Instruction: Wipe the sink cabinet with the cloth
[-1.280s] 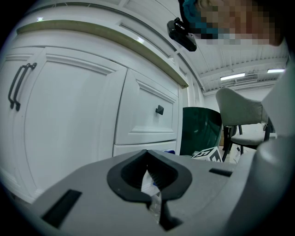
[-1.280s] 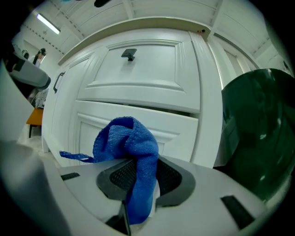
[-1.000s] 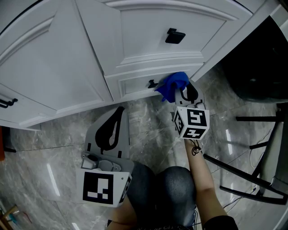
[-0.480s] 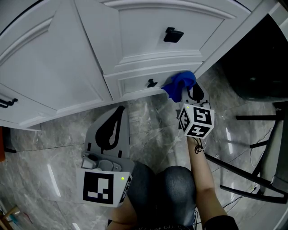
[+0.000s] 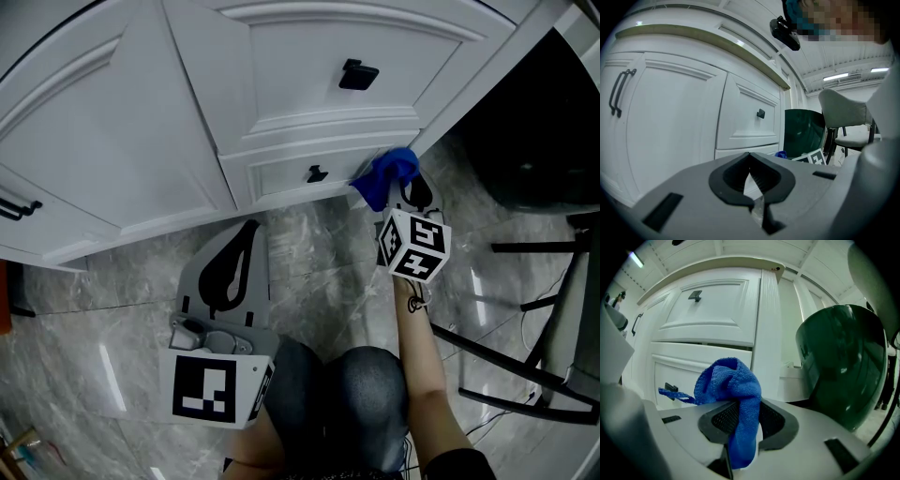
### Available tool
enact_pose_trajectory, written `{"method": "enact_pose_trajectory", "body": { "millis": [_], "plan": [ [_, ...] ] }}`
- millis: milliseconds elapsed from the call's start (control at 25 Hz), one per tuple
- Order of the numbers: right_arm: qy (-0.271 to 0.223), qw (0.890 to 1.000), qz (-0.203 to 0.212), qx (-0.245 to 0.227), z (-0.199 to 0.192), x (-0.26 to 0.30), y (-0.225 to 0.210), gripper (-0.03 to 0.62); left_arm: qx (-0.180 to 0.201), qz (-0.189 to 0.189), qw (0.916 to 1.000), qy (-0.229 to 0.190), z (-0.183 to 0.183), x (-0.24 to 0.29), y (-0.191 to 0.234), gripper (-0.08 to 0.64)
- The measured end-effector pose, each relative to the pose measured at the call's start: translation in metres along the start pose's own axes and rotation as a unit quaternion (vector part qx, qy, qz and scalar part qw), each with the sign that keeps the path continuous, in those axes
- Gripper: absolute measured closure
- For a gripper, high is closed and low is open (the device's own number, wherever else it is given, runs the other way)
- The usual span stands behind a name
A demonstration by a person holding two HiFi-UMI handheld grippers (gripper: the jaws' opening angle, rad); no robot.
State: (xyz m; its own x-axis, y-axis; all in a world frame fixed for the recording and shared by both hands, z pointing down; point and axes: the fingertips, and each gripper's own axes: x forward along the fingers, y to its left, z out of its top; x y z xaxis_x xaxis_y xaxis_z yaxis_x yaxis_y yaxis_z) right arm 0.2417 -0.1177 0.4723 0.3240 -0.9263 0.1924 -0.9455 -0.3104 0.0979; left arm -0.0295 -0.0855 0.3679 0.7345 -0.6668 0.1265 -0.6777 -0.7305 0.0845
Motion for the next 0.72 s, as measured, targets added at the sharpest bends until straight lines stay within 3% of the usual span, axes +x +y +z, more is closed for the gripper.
{"method": "enact_pose_trajectory", "body": {
  "millis": [280, 400, 520, 720],
  "plan": [
    [0.005, 1.0, 0.006, 0.004, -0.001, -0.007, 0.01, 0.477, 0.002, 0.005, 0.9999, -0.008, 0.006, -0.004, -0.001, 0.557],
    [0.026, 0.997, 0.079, 0.007, -0.014, -0.012, 0.061, 0.477, 0.0, 0.019, 0.9997, -0.015, 0.009, -0.007, 0.004, 0.557],
    [0.05, 0.985, 0.164, -0.008, -0.027, -0.018, 0.127, 0.477, -0.008, 0.034, 0.9993, -0.015, 0.007, -0.01, 0.013, 0.557],
    [0.059, 0.977, 0.202, 0.025, -0.039, -0.029, 0.158, 0.477, -0.012, 0.055, 0.9984, -0.013, 0.004, -0.015, 0.027, 0.557]
  ]
}}
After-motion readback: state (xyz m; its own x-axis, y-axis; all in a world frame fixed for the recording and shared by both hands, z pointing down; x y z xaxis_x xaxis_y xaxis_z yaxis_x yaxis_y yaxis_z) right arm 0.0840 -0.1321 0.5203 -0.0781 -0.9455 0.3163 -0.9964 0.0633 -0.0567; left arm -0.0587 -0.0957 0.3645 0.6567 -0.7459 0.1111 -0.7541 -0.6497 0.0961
